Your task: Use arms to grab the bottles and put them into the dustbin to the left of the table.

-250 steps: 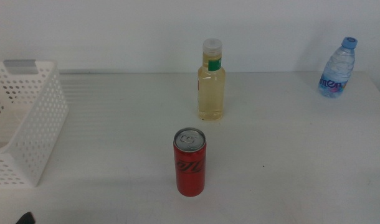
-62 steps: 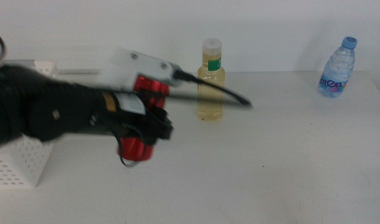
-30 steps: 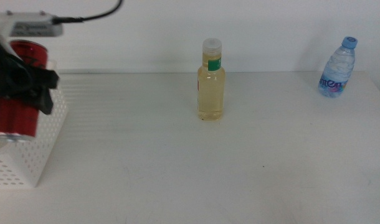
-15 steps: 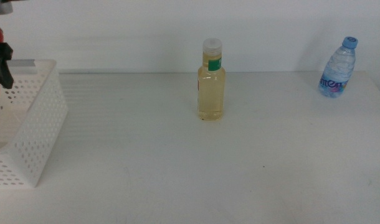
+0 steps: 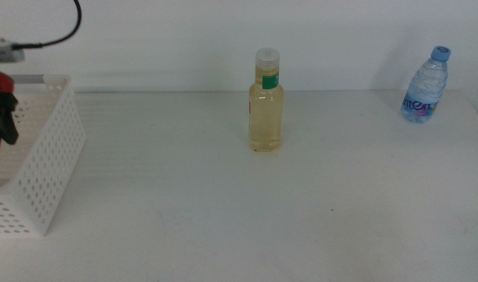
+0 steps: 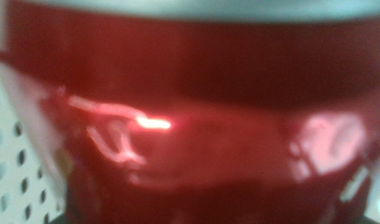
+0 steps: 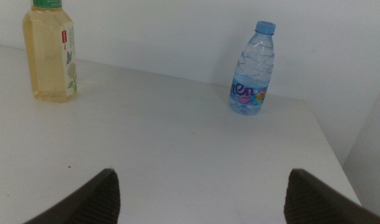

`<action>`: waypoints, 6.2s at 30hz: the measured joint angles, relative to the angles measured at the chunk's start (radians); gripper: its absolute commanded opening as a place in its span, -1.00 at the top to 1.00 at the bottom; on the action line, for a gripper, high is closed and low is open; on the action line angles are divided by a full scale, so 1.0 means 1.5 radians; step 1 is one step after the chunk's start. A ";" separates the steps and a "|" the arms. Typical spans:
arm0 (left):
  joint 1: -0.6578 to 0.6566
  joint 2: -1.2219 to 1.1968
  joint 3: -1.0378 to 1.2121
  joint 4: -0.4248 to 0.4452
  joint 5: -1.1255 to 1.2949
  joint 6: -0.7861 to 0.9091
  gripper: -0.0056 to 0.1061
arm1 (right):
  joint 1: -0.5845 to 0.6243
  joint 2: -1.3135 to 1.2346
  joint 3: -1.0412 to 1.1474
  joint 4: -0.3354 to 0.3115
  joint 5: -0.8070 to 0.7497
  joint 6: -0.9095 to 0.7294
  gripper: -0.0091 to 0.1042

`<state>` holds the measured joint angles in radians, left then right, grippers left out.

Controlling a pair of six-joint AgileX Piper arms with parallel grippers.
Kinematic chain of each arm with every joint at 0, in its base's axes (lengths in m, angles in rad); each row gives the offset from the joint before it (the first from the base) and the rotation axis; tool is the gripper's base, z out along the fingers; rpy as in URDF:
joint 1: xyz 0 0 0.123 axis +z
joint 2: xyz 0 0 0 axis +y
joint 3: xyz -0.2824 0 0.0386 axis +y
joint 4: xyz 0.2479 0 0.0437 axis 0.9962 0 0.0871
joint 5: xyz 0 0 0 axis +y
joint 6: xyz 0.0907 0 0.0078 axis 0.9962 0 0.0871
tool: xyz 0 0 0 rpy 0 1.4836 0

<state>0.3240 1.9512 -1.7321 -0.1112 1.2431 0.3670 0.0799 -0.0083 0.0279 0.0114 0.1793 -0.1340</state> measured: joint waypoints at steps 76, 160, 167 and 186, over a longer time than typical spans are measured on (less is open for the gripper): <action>-0.281 -0.286 0.014 0.056 -0.005 -0.181 -0.69 | 0.000 0.000 0.000 0.000 0.000 0.000 -0.56; -0.751 -0.004 0.457 -0.421 -1.265 0.115 -0.69 | 0.000 0.000 0.000 0.000 0.000 0.000 -0.56; -0.744 0.049 0.407 -0.424 -1.302 0.153 -0.69 | 0.000 0.000 0.000 0.000 0.000 0.000 -0.56; -0.711 0.139 0.302 -0.423 -1.307 0.092 -0.69 | 0.000 0.000 0.000 0.000 0.000 0.000 -0.56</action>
<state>-0.7425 2.1600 -1.2786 -0.7461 -0.7174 0.5055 0.0799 -0.0083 0.0279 0.0114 0.1793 -0.1340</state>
